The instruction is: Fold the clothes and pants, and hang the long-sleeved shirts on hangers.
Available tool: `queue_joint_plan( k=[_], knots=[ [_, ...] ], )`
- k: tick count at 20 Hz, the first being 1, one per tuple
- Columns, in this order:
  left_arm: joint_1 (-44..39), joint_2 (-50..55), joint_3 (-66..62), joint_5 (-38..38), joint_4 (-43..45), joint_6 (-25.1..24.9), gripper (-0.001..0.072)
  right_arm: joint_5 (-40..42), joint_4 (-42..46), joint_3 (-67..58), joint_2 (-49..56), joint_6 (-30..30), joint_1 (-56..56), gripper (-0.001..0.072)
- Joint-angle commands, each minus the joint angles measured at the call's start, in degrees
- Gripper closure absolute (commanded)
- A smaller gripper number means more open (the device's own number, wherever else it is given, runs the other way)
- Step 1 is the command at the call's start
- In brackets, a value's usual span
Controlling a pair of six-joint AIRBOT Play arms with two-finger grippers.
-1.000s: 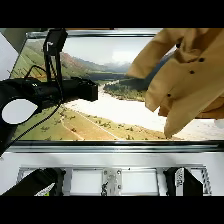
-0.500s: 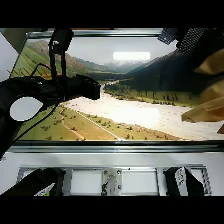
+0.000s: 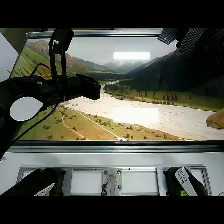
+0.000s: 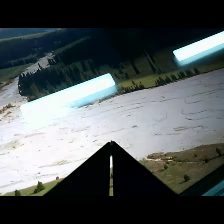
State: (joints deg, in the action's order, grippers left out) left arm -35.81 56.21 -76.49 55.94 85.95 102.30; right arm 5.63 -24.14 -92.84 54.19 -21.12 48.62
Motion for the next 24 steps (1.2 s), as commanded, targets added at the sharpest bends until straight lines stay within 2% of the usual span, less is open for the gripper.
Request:
queue_joint_plan(
  k=[1,11,17,20,24],
  knots=[
    [-0.02,0.04,-0.04,0.04,-0.04,-0.09,0.0695,0.83,1.18,-1.38,0.59,-0.13,0.02,0.0699],
    [-0.02,0.04,-0.04,0.17,0.0,-0.11,0.0694,2.1,1.03,-1.42,0.42,-0.11,3.63,0.0698],
    [-0.02,0.04,-0.04,0.15,-0.02,-0.09,0.0694,4.57,-6.16,-1.25,1.68,-0.13,10.21,0.0698],
    [-0.02,0.04,-0.04,0.17,-0.04,-0.09,0.0694,7.56,-8.02,-1.11,2.75,-0.15,10.38,0.0698],
    [-0.02,0.04,-0.04,0.17,-0.04,-0.09,0.0694,7.58,-8.04,-0.94,3.63,-0.15,10.38,0.0698]
  ],
)
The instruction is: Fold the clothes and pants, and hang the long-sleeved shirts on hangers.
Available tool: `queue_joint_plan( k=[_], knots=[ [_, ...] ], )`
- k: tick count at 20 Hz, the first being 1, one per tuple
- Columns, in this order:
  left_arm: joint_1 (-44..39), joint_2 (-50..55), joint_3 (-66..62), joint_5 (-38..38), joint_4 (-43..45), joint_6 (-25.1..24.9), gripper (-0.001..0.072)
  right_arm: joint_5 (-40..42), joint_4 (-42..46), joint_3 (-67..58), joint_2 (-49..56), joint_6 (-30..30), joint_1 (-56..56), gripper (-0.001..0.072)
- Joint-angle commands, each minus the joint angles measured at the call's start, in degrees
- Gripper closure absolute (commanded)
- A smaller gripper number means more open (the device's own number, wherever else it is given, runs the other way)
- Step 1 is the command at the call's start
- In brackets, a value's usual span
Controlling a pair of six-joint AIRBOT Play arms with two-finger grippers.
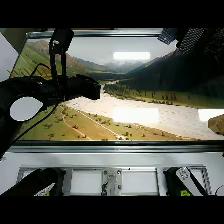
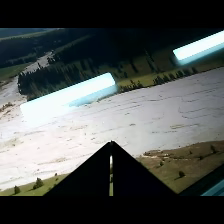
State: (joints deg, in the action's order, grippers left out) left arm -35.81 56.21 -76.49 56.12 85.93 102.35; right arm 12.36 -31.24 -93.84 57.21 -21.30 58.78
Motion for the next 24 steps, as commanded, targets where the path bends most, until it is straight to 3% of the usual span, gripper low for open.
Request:
queue_joint_plan(
  k=[1,6,11,15,16,17,18,20,22,24],
  knots=[
    [-0.04,0.04,-0.04,0.02,-0.02,-0.13,0.0695,0.96,-0.94,0.07,0.85,0.0,0.35,0.0698],
    [-0.02,0.04,-0.04,-0.07,0.0,-0.13,0.0695,4.7,-3.8,0.81,1.51,-0.76,0.52,0.0696],
    [-0.02,0.04,-0.04,-0.26,-0.02,-0.13,0.0694,11.63,-15.96,2.05,1.07,-15.78,-1.2,0.068],
    [-0.02,0.04,-0.04,-0.26,0.0,-0.13,0.0695,11.58,-16.15,2.03,-0.22,-19.52,-3.3,0.0674],
    [-0.04,0.04,-0.04,-0.24,-0.02,-0.13,0.0694,11.58,-16.17,2.03,-0.59,-19.5,-3.65,0.0552],
    [-0.02,0.04,-0.04,-0.24,0.0,-0.13,0.0694,11.65,-16.24,2.03,-0.87,-19.47,-3.65,0.0326],
    [-0.04,0.04,-0.04,-0.22,0.0,-0.13,0.0694,11.8,-16.24,2.03,-1.2,-19.47,-3.65,0.0178],
    [-0.04,0.04,-0.04,-0.22,0.0,-0.13,0.0694,13.2,-16.24,2.03,-2.6,-19.45,-3.65,0.0197],
    [-0.02,0.04,-0.04,-0.22,-0.02,-0.13,0.0694,14.86,-16.24,2.05,-5.01,-19.47,-3.65,0.0272],
    [-0.02,0.04,-0.04,-0.22,0.0,-0.15,0.0694,14.27,-16.63,2.03,-7.58,-19.47,-3.65,0.0272]
  ],
)
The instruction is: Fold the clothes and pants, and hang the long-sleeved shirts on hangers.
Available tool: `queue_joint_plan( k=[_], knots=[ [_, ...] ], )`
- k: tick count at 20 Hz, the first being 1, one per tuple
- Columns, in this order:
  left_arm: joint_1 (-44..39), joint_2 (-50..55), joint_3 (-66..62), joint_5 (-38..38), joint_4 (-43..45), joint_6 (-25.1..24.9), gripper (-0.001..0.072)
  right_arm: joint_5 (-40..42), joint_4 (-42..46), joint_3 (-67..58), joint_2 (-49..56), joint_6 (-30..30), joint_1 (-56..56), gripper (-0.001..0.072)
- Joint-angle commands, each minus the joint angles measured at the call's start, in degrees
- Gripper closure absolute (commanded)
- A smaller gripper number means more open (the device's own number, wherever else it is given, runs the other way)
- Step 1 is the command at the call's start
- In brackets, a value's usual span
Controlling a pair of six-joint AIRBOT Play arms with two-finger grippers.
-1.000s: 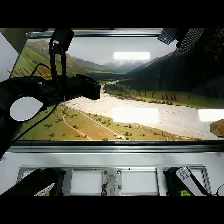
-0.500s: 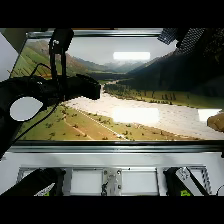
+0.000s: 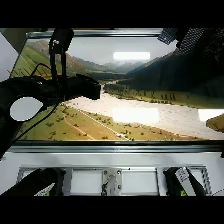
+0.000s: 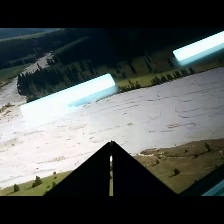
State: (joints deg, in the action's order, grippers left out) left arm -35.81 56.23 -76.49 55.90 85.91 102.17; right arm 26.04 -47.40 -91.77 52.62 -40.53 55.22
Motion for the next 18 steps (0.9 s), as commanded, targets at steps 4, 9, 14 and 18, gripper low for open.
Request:
queue_joint_plan(
  k=[4,9,14,18],
  knots=[
    [-0.02,0.02,-0.04,-0.02,0.02,0.02,0.0694,-1.88,-9.44,-0.02,-6.29,-0.28,-0.09,0.0271],
    [-0.02,0.02,-0.04,0.04,0.02,0.02,0.0694,-2.23,-37.86,0.09,-6.73,-27.3,-6.62,0.0267],
    [-0.02,0.02,-0.04,0.02,0.04,0.02,0.0694,6.67,-54.53,0.13,-3.65,-47.5,-23.06,0.0265],
    [-0.02,0.02,-0.04,0.04,0.04,0.02,0.0694,17.73,-59.34,0.13,2.19,-56.65,-39.82,0.0265]
  ],
)
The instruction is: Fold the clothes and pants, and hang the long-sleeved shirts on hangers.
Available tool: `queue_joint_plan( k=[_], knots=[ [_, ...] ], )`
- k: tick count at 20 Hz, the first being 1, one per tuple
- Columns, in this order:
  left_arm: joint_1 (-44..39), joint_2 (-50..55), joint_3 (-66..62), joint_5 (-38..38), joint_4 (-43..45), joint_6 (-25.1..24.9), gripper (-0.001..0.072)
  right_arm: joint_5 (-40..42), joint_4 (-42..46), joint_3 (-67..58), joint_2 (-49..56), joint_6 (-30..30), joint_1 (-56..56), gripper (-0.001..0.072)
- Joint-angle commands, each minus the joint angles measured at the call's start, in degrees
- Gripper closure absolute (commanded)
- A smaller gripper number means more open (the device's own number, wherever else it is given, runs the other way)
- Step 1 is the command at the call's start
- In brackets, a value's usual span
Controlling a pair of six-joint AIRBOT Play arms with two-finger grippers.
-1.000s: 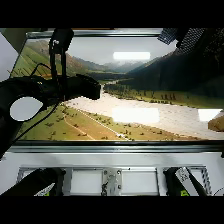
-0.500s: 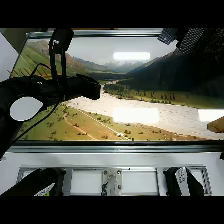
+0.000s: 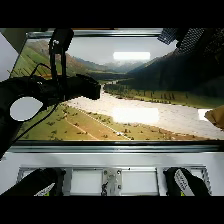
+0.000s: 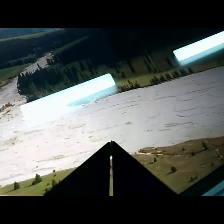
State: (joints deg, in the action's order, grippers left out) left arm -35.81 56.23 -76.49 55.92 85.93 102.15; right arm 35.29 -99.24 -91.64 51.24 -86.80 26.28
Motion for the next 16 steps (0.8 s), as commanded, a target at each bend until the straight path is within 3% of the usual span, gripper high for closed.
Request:
queue_joint_plan(
  k=[1,4,6,11,16],
  knots=[
    [-0.02,0.02,-0.04,0.0,0.02,0.04,0.0694,11.63,-11.3,0.0,5.29,-14.78,-14.62,0.0264],
    [-0.02,0.02,-0.04,0.0,0.02,0.07,0.0694,24.74,-28.41,0.0,11.54,-29.29,-23.26,0.0258],
    [0.79,0.02,-0.04,0.02,-0.46,0.09,0.0694,33.81,-39.06,0.11,16.13,-34.99,-26.49,0.0257],
    [7.15,-0.22,1.27,4.22,-4.66,0.28,0.0694,34.8,-40.72,8.44,19.98,-36.89,-35.82,0.0259],
    [13.07,-4.24,12.87,0.5,-14.05,0.22,0.0694,33.79,-40.3,17.53,19.98,-37.55,-40.35,0.0259]
  ],
)
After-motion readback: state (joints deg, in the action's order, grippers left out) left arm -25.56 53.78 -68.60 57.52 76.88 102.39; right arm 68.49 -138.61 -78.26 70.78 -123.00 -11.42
